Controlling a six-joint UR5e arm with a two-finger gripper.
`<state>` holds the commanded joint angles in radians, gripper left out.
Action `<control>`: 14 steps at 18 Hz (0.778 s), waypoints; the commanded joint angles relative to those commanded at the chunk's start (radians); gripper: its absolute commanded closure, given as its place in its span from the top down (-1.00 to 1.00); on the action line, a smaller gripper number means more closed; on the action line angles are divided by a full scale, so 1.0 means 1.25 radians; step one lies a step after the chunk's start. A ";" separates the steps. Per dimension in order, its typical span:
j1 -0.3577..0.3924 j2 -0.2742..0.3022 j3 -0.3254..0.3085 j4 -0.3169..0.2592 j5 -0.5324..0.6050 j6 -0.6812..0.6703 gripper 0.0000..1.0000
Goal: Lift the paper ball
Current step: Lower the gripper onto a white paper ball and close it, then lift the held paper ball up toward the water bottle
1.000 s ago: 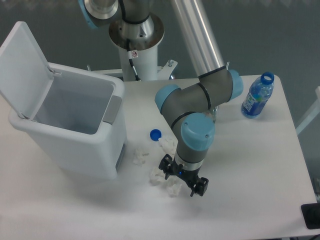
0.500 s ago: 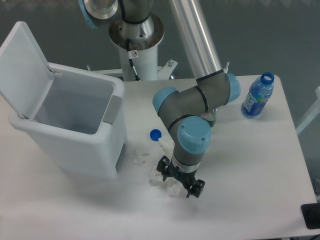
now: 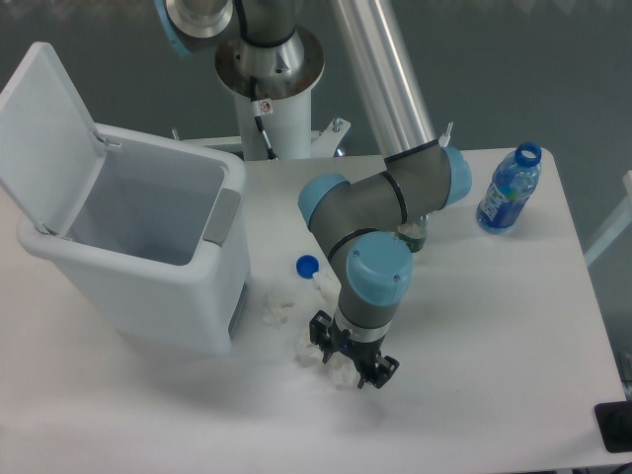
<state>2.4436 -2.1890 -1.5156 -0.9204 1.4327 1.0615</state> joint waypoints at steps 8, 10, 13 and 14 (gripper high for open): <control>0.001 0.002 0.001 -0.001 0.000 0.013 -0.61; 0.001 0.005 0.001 -0.002 0.001 0.015 -0.77; 0.001 0.010 0.001 -0.005 0.001 0.015 -0.89; 0.002 0.012 0.001 -0.004 0.001 0.015 -0.89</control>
<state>2.4467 -2.1737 -1.5140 -0.9250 1.4343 1.0799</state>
